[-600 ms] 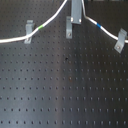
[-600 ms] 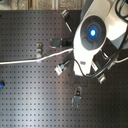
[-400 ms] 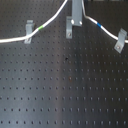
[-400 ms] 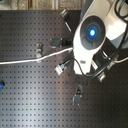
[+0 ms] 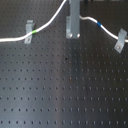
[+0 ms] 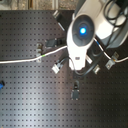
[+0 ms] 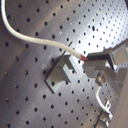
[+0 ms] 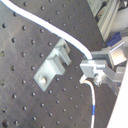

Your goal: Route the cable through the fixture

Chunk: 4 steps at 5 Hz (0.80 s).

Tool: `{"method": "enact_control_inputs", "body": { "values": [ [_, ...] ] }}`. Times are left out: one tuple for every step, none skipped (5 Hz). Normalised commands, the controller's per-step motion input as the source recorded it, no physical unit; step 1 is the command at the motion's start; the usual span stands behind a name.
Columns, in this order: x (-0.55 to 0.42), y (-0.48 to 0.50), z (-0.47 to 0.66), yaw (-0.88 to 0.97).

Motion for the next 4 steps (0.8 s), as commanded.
{"method": "enact_control_inputs", "body": {
  "values": [
    [-0.330,0.176,0.51,0.00],
    [-0.155,0.141,0.43,0.00],
    [-0.087,0.158,0.52,0.00],
    [-0.170,0.023,0.32,0.06]
  ]
}}
